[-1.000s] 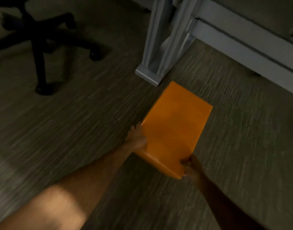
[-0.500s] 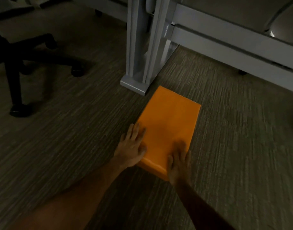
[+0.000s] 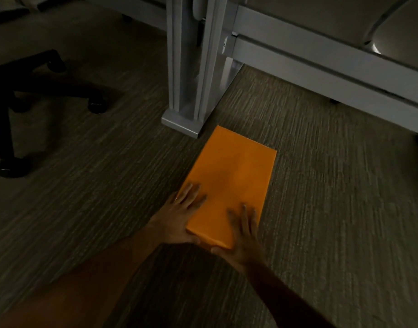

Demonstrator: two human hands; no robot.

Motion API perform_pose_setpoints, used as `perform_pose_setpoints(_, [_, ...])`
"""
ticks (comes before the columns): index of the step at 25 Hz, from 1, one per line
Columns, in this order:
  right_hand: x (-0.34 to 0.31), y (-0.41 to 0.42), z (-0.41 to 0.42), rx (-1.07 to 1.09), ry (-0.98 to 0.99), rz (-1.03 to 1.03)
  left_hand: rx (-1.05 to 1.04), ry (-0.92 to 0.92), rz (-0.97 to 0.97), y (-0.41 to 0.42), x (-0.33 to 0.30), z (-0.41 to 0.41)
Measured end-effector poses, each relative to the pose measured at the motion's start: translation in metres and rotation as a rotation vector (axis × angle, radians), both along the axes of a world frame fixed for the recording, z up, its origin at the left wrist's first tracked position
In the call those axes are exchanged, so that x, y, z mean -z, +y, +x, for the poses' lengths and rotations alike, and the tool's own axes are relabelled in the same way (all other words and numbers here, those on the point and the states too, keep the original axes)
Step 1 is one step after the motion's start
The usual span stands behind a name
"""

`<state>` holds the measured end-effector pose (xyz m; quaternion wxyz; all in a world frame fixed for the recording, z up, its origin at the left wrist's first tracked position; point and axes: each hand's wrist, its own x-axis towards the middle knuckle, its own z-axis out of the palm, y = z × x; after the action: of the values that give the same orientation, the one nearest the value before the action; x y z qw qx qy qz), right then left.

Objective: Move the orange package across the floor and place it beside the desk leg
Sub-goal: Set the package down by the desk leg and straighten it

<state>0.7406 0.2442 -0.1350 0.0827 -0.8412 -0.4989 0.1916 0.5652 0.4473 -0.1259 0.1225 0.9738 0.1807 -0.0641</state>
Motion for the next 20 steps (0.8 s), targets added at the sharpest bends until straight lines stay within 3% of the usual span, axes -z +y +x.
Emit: perform_pose_setpoints(20, [0.003,0.033,0.022,0.026,-0.069,0.039,-0.046,-0.11,-0.045,0.024,0.007,0.024])
